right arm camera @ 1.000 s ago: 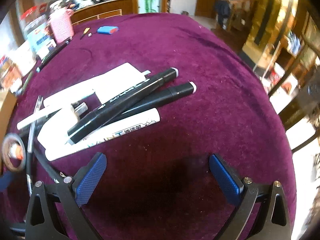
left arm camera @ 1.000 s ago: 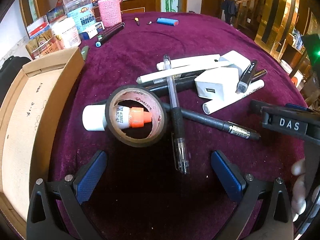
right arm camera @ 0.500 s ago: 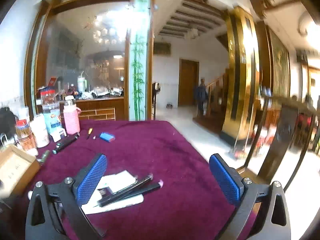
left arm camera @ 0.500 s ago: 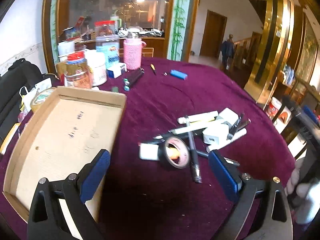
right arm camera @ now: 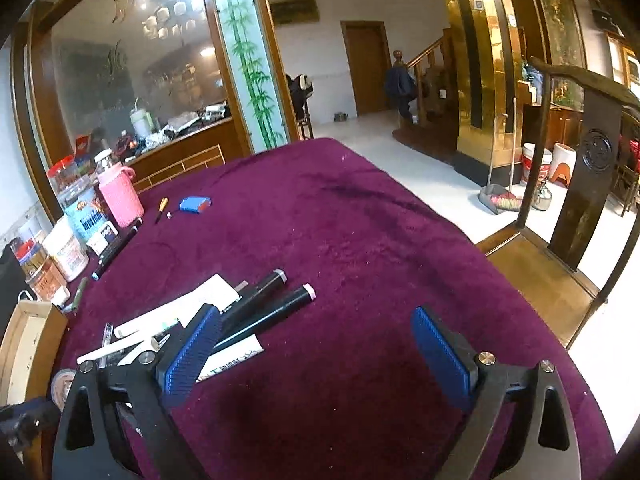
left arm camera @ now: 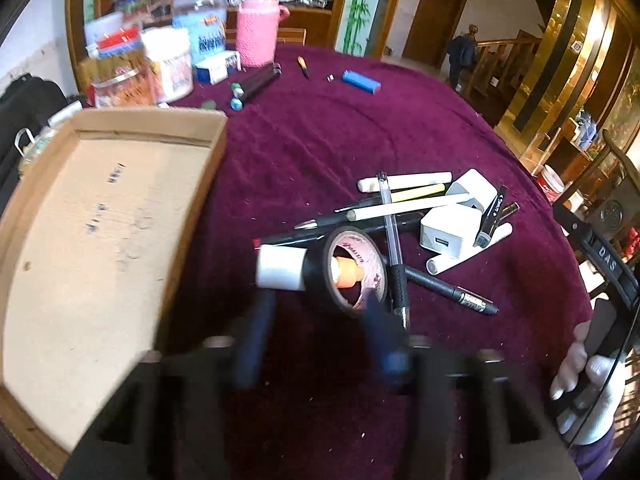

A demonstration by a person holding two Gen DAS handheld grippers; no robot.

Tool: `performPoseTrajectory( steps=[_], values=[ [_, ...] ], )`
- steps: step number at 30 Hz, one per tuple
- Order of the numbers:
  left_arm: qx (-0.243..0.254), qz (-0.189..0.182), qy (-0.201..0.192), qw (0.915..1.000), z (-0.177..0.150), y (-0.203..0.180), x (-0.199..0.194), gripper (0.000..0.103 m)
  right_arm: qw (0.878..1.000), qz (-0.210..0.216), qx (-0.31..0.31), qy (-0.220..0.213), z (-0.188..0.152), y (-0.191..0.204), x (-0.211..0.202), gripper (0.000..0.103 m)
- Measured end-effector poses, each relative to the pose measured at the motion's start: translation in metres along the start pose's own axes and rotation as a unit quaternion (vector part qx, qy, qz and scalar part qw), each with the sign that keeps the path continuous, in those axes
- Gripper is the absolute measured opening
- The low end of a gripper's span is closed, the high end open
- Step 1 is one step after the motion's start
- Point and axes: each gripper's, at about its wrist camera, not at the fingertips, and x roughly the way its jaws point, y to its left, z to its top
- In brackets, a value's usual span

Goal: Organize rigid objects
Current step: 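Move the left tool toward the black tape roll in the pile, then grasp the black tape roll with the left tool while the right tool grasps the orange-capped white bottle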

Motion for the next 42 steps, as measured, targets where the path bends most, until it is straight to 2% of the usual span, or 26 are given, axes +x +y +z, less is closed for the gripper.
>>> performPoseTrajectory(
  steps=[8,9,10,13,18,21,24,26,27,28,29,34,42],
  values=[
    [0.062,0.011,-0.023,0.9978,0.02,-0.018,0.005,0.035,1.0,0.01,0.004,0.021,-0.003,0.001,0.007,0.097],
    [0.068,0.012,-0.016,0.9975,0.023,-0.018,0.011,0.031,1.0,0.01,0.005,0.023,-0.003,0.0,0.008,0.097],
    [0.07,0.011,-0.01,0.9974,0.027,-0.018,0.015,0.02,1.0,0.01,0.007,0.025,-0.003,0.0,0.008,0.097],
    [0.089,0.024,-0.008,0.9957,0.03,-0.02,0.022,0.016,0.999,0.009,0.011,0.031,-0.003,-0.001,0.011,0.097],
    [0.113,0.028,-0.011,0.9931,0.029,-0.023,0.024,0.017,0.999,0.008,0.01,0.039,-0.004,0.0,0.013,0.097],
    [0.144,0.038,-0.01,0.9888,0.027,-0.033,0.028,0.027,0.999,0.008,0.008,0.041,-0.005,0.0,0.013,0.097],
    [0.166,0.057,-0.005,0.9845,0.024,-0.038,0.033,0.027,0.999,0.008,0.009,0.041,-0.005,0.0,0.013,0.097],
    [0.166,0.057,-0.004,0.9845,0.023,-0.037,0.033,0.025,0.999,0.008,0.009,0.041,-0.005,0.001,0.013,0.097],
    [0.162,0.052,-0.002,0.9854,0.023,-0.036,0.032,0.015,0.999,0.008,0.008,0.041,-0.005,0.001,0.013,0.097],
    [0.158,0.038,0.001,0.9867,0.022,-0.035,0.032,0.014,0.999,0.008,0.008,0.041,-0.005,0.0,0.013,0.097],
    [0.151,0.022,0.002,0.9883,0.021,-0.033,0.03,0.014,0.999,0.009,0.008,0.042,-0.005,0.0,0.013,0.097],
    [0.135,0.003,-0.018,0.9906,0.016,-0.034,0.013,0.014,0.999,0.01,0.008,0.043,-0.004,0.001,0.013,0.097],
    [0.083,-0.025,-0.078,0.9932,0.002,-0.012,-0.06,0.015,0.998,0.015,0.005,0.053,-0.007,0.003,0.016,0.097]
  ],
)
